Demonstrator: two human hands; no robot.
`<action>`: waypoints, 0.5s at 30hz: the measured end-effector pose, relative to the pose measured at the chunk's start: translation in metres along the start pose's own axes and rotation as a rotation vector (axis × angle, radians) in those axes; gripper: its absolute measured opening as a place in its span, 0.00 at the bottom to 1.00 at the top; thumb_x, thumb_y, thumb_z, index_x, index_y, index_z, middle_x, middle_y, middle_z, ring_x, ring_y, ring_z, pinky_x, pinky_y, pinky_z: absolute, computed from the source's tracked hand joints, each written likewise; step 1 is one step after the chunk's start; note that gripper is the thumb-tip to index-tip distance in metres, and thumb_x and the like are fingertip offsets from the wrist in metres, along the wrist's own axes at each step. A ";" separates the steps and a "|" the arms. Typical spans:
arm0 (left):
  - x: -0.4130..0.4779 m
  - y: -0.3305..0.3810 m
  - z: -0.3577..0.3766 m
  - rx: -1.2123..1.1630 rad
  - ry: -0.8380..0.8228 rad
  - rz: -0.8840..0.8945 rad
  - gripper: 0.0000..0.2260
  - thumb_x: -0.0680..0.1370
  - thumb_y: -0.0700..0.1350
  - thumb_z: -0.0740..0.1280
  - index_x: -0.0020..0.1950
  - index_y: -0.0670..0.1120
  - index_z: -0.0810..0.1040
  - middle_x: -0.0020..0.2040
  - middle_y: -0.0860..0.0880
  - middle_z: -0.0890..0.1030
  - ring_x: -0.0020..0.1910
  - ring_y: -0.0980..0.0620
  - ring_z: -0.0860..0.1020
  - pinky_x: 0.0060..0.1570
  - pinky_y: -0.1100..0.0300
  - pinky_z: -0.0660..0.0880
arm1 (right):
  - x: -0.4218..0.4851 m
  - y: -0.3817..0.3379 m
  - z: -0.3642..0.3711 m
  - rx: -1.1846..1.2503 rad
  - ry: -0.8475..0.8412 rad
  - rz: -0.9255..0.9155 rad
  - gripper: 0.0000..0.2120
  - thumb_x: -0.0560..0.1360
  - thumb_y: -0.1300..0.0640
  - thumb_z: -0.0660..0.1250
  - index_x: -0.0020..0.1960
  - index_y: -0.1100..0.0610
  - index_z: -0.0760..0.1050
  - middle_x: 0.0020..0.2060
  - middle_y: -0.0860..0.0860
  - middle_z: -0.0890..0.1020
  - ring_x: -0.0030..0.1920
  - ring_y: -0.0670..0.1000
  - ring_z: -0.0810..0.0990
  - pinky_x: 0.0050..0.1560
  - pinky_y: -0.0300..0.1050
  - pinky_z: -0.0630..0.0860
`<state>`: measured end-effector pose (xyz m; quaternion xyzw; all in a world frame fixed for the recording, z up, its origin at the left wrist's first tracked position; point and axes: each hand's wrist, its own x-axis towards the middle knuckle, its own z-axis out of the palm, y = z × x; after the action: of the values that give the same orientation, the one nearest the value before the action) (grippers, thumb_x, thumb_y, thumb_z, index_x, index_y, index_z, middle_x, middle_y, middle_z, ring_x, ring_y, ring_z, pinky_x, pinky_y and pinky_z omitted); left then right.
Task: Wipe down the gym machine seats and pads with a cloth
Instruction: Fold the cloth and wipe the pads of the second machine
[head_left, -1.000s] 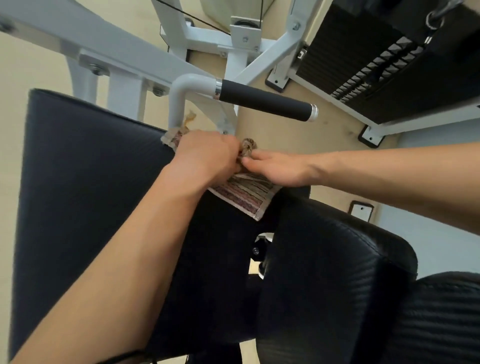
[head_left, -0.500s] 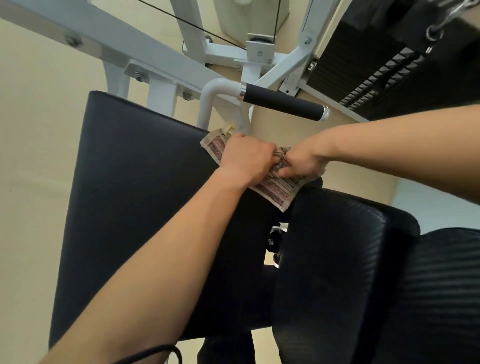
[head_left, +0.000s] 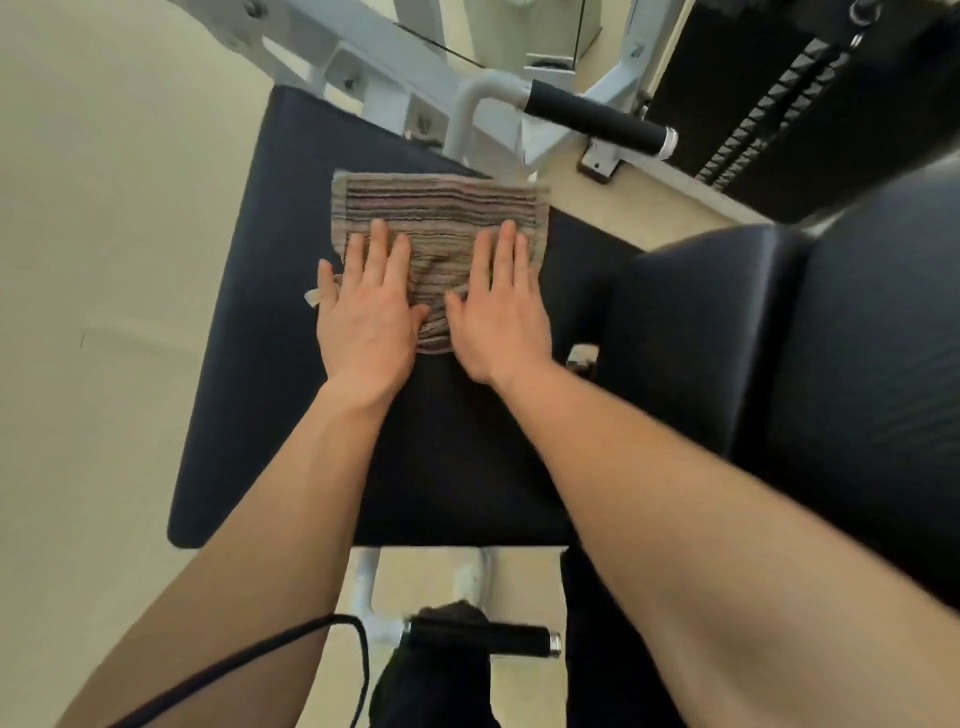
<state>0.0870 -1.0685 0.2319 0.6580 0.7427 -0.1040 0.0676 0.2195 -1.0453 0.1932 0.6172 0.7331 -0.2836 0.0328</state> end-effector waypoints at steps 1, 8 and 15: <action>-0.019 -0.003 0.006 0.009 -0.020 -0.003 0.34 0.82 0.55 0.62 0.83 0.49 0.50 0.83 0.46 0.49 0.82 0.45 0.49 0.78 0.41 0.47 | -0.025 -0.003 0.021 0.026 0.030 0.014 0.36 0.83 0.43 0.47 0.81 0.61 0.38 0.81 0.61 0.40 0.81 0.59 0.39 0.80 0.57 0.45; -0.158 -0.024 0.052 0.118 -0.099 0.200 0.36 0.82 0.56 0.60 0.82 0.43 0.47 0.83 0.41 0.47 0.81 0.40 0.47 0.77 0.42 0.46 | -0.195 -0.033 0.130 0.139 0.106 0.196 0.36 0.83 0.44 0.50 0.82 0.61 0.41 0.81 0.62 0.42 0.81 0.60 0.42 0.80 0.57 0.48; -0.212 0.008 0.103 0.173 -0.071 0.447 0.34 0.83 0.63 0.46 0.82 0.41 0.46 0.82 0.39 0.45 0.81 0.39 0.44 0.79 0.41 0.44 | -0.266 0.013 0.182 0.146 0.151 0.353 0.36 0.83 0.42 0.47 0.81 0.62 0.39 0.81 0.59 0.42 0.82 0.57 0.43 0.80 0.55 0.52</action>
<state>0.1174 -1.2974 0.1819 0.8054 0.5640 -0.1725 0.0585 0.2390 -1.3636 0.1422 0.7563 0.5914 -0.2789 -0.0180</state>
